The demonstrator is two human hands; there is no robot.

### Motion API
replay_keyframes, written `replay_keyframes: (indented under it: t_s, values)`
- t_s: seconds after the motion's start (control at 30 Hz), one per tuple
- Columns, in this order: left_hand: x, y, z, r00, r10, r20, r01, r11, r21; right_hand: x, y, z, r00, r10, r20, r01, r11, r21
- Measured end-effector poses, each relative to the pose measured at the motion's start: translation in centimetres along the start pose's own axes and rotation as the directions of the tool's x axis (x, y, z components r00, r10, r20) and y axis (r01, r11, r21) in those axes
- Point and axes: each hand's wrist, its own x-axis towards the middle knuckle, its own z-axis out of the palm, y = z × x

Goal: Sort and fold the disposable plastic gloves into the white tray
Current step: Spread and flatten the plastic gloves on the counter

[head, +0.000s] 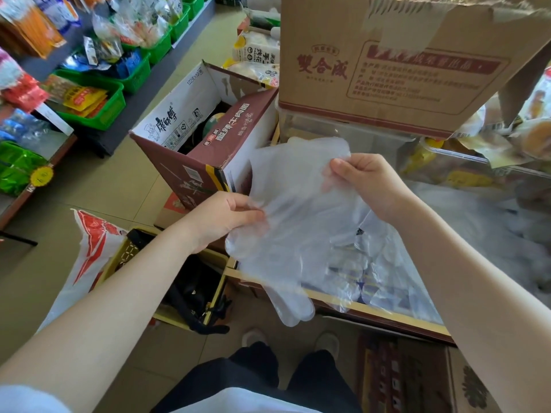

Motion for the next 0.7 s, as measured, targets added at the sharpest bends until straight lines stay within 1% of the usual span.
replay_keyframes:
  t_s: [0.07, 0.13, 0.23, 0.3, 0.33, 0.4, 0.43, 0.47, 0.5, 0.53, 0.57, 0.6, 0.67, 0.7]
  values:
    - [0.1, -0.2, 0.0, 0.999, -0.017, -0.04, 0.016, 1.0, -0.021, 0.3, -0.2, 0.1, 0.999, 0.005, -0.047, -0.005, 1.0, -0.015]
    - [0.4, -0.5, 0.0, 0.995, -0.02, -0.095, 0.015, 0.998, -0.056, 0.5, 0.1, 0.2, 0.998, 0.0, -0.059, -0.003, 0.999, -0.042]
    - [0.6, -0.7, 0.3, 0.983, -0.02, -0.184, 0.004, 0.996, -0.087, 0.7, 0.4, 0.5, 1.0, 0.02, 0.014, -0.018, 0.99, -0.139]
    - [0.4, -0.9, 0.3, 0.976, -0.014, -0.217, -0.005, 0.997, -0.083, 0.7, 0.4, 0.7, 0.998, 0.017, 0.055, -0.01, 0.99, -0.138]
    - [0.3, -1.1, 0.2, 0.98, -0.011, -0.2, -0.002, 0.998, -0.061, 0.7, 0.3, 0.7, 0.998, 0.007, 0.063, -0.001, 0.994, -0.106]
    - [0.0, -1.5, -0.6, 0.997, -0.023, -0.076, 0.021, 0.999, -0.026, 0.6, 0.0, 0.5, 0.996, -0.02, 0.082, 0.025, 0.998, -0.051]
    - [-0.2, -1.6, -1.1, 1.0, -0.024, -0.007, 0.023, 0.999, -0.044, 0.4, -0.3, 0.4, 0.992, -0.029, 0.121, 0.036, 0.998, -0.053]
    - [-0.2, -1.4, -1.7, 1.0, -0.014, 0.024, 0.016, 0.996, -0.091, 0.3, -0.6, 0.3, 0.984, -0.031, 0.175, 0.045, 0.996, -0.077]
    - [-0.1, -1.1, -2.2, 1.0, 0.007, 0.017, -0.004, 0.991, -0.137, 0.2, -0.9, 0.3, 0.971, -0.019, 0.237, 0.046, 0.993, -0.11]
    - [0.3, -0.5, -2.5, 0.999, 0.035, -0.011, -0.036, 0.991, -0.132, 0.2, -1.1, 0.3, 0.955, 0.003, 0.298, 0.043, 0.988, -0.148]
    - [0.7, 0.3, -2.5, 0.997, 0.067, -0.035, -0.07, 0.995, -0.069, 0.1, -1.5, 0.5, 0.934, 0.028, 0.355, 0.043, 0.98, -0.192]
    - [1.2, 1.1, -2.2, 0.994, 0.103, -0.028, -0.103, 0.995, 0.007, 0.1, -1.7, 0.7, 0.914, 0.045, 0.403, 0.049, 0.974, -0.221]
    - [2.0, 2.7, -1.0, 0.99, 0.131, 0.051, -0.136, 0.983, 0.122, 0.3, -2.1, 1.2, 0.89, 0.086, 0.448, 0.027, 0.971, -0.239]
    - [2.3, 3.2, -0.3, 0.989, 0.114, 0.095, -0.126, 0.982, 0.137, 0.4, -2.2, 1.4, 0.877, 0.1, 0.469, 0.026, 0.967, -0.254]
